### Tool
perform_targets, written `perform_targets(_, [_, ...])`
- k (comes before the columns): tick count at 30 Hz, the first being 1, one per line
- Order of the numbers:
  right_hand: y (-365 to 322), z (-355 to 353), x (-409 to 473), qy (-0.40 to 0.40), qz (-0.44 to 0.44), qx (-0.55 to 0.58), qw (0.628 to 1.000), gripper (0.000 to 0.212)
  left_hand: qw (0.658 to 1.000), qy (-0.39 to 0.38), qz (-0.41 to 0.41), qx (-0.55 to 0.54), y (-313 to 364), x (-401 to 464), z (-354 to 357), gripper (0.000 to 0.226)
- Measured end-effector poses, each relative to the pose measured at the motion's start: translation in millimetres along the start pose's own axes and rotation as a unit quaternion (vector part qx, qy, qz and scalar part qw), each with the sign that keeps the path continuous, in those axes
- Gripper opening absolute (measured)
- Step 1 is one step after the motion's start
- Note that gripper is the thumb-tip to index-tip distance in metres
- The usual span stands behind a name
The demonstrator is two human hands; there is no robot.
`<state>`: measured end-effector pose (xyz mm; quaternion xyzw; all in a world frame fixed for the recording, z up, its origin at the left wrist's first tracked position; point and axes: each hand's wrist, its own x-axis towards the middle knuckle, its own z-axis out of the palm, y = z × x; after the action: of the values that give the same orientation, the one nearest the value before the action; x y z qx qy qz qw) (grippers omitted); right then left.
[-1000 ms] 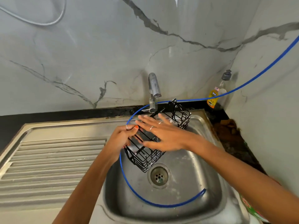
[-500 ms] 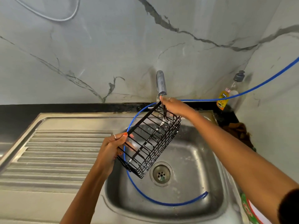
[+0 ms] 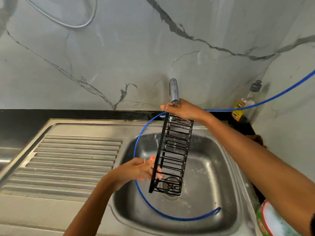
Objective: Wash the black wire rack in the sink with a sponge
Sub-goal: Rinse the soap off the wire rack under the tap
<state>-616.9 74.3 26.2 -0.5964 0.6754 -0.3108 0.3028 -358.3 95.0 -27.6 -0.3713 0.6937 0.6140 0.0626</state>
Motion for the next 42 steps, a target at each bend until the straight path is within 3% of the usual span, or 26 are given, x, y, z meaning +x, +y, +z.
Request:
perform_targets(4, [12.2, -6.9, -9.7, 0.001, -0.005, 0.032, 0.999, 0.042, 0.993, -0.078, -0.047, 0.070, 15.9, 10.5, 2.2, 0.063])
perform_targets(7, [20.1, -6.1, -15.0, -0.005, 0.002, 0.068, 0.998, 0.046, 0.991, -0.064, -0.098, 0.068, 35.4, 22.2, 3.8, 0.076])
perform_targets(9, [20.0, -2.0, -16.0, -0.007, -0.003, 0.055, 0.998, 0.044, 0.995, 0.004, -0.097, -0.003, 50.6, 37.0, 4.6, 0.076])
perform_targets(11, [16.8, 3.0, -16.6, -0.016, -0.019, 0.024, 0.999, 0.040, 0.984, 0.071, -0.077, -0.142, 63.9, 58.6, 3.4, 0.080])
perform_targets(14, [10.1, 9.6, -19.8, -0.020, -0.045, -0.029, 0.998, 0.037, 0.919, 0.090, -0.034, -0.382, 85.5, 85.3, 5.9, 0.080])
perform_targets(16, [6.3, 13.7, -24.7, -0.008, -0.059, -0.066, 0.996, 0.030, 0.882, 0.105, -0.005, -0.460, 93.4, 98.0, 10.4, 0.073])
perform_targets(20, [-0.8, 28.4, -46.2, 0.011, -0.086, -0.104, 0.991, 0.003, 0.845, 0.129, 0.005, -0.518, 98.2, 108.5, 18.7, 0.051])
perform_targets(22, [-3.5, 34.4, -59.2, 0.028, -0.109, -0.134, 0.985, 0.006, 0.836, 0.165, 0.016, -0.523, 98.4, 106.4, 22.3, 0.048])
perform_targets(26, [3.0, 43.1, -81.1, 0.076, -0.107, -0.186, 0.974, 0.017, 0.812, 0.124, 0.062, -0.567, 94.9, 107.3, 25.3, 0.073])
perform_targets(28, [11.2, 50.9, -93.6, 0.140, -0.118, -0.195, 0.964, 0.019, 0.786, 0.079, 0.083, -0.607, 94.7, 106.4, 23.6, 0.090])
perform_targets(30, [16.5, 58.3, -102.7, 0.229, -0.144, -0.190, 0.944, 0.020, 0.786, 0.055, 0.095, -0.608, 94.8, 107.4, 23.1, 0.095])
perform_targets(32, [13.0, 60.7, -104.4, 0.220, -0.106, -0.165, 0.956, 0.030, 0.808, 0.045, 0.096, -0.580, 98.1, 104.5, 26.5, 0.096])
perform_targets(35, [5.5, 61.9, -93.7, 0.101, -0.039, -0.169, 0.980, 0.050, 0.826, 0.066, 0.080, -0.555, 97.5, 104.7, 33.1, 0.096])
perform_targets(39, [8.7, 52.0, -50.3, 0.041, 0.049, -0.209, 0.976, 0.051, 0.802, 0.077, 0.098, -0.584, 92.4, 105.1, 33.2, 0.089])
perform_targets(42, [10.4, 40.7, -10.3, 0.042, 0.126, -0.235, 0.963, 0.050, 0.813, 0.054, 0.098, -0.572, 91.2, 103.1, 33.2, 0.095])
